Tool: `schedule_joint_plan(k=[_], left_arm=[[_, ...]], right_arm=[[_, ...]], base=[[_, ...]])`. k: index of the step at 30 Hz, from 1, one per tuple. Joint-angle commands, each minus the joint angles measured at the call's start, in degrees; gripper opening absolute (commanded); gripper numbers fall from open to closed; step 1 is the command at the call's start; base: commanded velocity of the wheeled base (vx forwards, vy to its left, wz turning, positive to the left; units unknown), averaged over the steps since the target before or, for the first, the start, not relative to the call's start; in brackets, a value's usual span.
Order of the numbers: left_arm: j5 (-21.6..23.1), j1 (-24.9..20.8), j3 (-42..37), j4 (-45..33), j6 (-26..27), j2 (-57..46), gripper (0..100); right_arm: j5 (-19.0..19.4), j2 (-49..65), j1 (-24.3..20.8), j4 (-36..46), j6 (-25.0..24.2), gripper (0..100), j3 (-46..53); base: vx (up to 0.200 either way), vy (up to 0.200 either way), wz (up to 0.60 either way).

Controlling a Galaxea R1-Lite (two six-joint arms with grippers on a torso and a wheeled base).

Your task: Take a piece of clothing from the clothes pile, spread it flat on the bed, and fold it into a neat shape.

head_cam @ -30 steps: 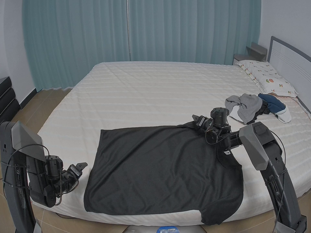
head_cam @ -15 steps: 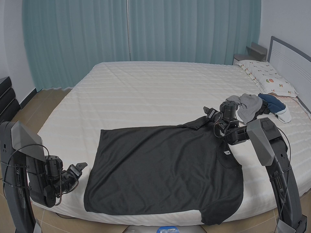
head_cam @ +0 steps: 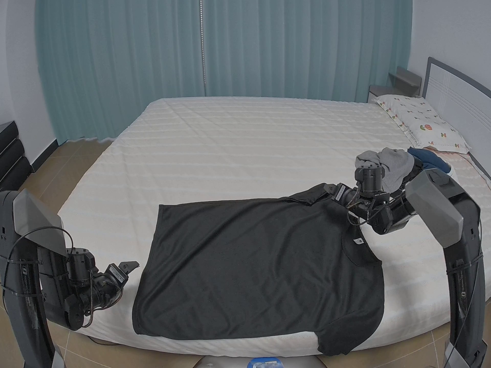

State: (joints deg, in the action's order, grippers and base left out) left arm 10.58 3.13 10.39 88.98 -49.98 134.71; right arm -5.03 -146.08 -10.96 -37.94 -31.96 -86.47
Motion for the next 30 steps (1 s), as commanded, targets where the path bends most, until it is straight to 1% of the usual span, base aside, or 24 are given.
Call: schedule_joint_plan(k=[1,2,3,7,8,9,12,15,19,21,23,24,27,30], left_arm=[[5.24,2.58,-5.64,0.67,0.41,-4.28,100],[5.24,2.58,-5.64,0.67,0.41,-4.28,100],[6.65,3.02,-6.87,0.67,0.5,-5.16,100],[7.96,3.02,-8.45,0.58,0.59,-5.95,100],[7.96,3.02,-8.45,0.58,0.59,-5.95,100],[8.4,3.02,-8.98,0.58,0.59,-6.21,100],[8.93,3.02,-9.33,0.58,0.59,-6.47,100],[9.9,3.02,-9.86,0.58,0.59,-6.56,100],[10.42,2.84,-10.21,0.58,0.67,-6.74,100],[10.34,2.84,-10.21,0.67,0.67,-6.83,100],[10.34,2.84,-10.21,0.58,0.67,-6.83,100],[10.25,2.84,-10.21,0.58,0.67,-6.91,100],[10.34,2.76,-10.12,0.58,0.5,-7.0,100],[10.34,1.88,-10.21,0.58,0.41,-6.56,100]], right_arm=[[4.68,18.64,-1.7,-1.97,-0.82,100,23.1],[4.68,18.64,-1.7,-1.97,-0.82,100,23.1],[6.62,23.65,-2.75,-4.78,-2.23,100,31.45],[8.99,29.01,-3.28,-7.68,-3.72,100,41.38],[8.99,29.19,-3.37,-7.77,-3.72,100,41.64],[9.34,30.77,-3.19,-8.03,-3.9,100,46.04],[10.31,33.05,-2.66,-8.12,-5.13,100,51.66],[12.59,36.13,-2.49,-8.12,-7.85,100,58.43],[15.23,38.41,-2.31,-10.67,-8.38,100,66.69],[16.64,38.15,-1.43,-13.48,-8.38,100,69.33],[17.34,37.89,-0.91,-14.97,-8.38,100,70.47],[18.92,37.36,-0.2,-18.05,-8.38,100,72.84],[21.29,35.6,1.29,-22.36,-8.29,100,75.75],[21.38,32.96,2.7,-26.66,-8.29,100,77.24]], base=[[0.0,0.0,0.0],[0.0,0.0,0.0],[0.0,0.0,0.0],[0.0,0.0,0.0],[0.0,0.0,0.0],[0.0,0.0,0.0],[-0.2,0.0,0.0],[-0.2,0.0,0.0],[-0.2,0.0,0.0],[-0.2,0.0,0.0],[0.0,0.0,0.0],[0.0,0.0,0.0],[0.0,0.0,0.0],[0.0,0.0,0.0]])
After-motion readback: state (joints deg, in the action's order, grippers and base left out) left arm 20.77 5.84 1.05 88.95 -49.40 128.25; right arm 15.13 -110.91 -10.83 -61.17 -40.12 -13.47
